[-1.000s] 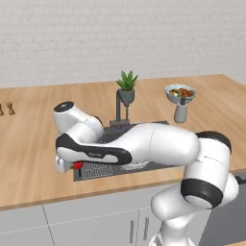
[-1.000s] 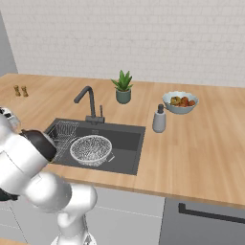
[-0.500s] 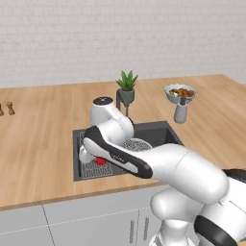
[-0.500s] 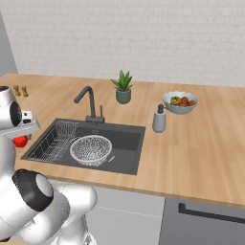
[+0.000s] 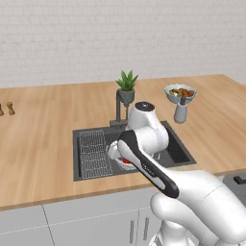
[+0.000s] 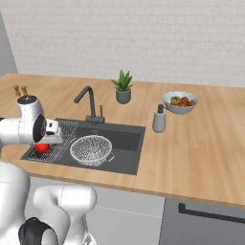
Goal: Put the colander in the sink, put the apple in the colander, and turn on the sink faucet and pour water over the colander.
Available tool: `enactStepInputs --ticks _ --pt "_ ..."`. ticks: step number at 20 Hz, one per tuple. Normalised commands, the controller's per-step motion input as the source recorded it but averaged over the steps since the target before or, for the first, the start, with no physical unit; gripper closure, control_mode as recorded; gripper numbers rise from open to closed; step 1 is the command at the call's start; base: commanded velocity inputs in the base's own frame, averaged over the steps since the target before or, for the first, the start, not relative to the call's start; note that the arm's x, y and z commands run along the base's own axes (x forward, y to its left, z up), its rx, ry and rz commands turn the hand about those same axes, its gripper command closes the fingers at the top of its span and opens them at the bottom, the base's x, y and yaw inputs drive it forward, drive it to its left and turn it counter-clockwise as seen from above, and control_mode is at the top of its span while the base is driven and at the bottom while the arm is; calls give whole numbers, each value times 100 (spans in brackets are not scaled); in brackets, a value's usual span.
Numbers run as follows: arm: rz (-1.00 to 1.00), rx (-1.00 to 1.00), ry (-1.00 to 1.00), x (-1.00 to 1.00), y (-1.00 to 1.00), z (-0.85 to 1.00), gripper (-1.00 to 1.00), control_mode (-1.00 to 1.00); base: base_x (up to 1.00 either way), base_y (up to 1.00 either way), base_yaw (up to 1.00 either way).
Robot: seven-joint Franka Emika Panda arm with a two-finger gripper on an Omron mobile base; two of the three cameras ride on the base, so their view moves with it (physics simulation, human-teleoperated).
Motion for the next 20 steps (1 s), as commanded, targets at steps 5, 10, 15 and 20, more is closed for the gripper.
enactStepInputs --ticks 5,10,15,20 --pt "-14 8 5 28 -86 0 100 -100 0 0 0" --pt "-2 9 2 52 -77 0 100 -100 0 0 0" --pt "0 7 6 76 -51 -6 100 -100 0 0 0" --pt "-3 3 1 64 -9 -36 100 -100 0 0 0"
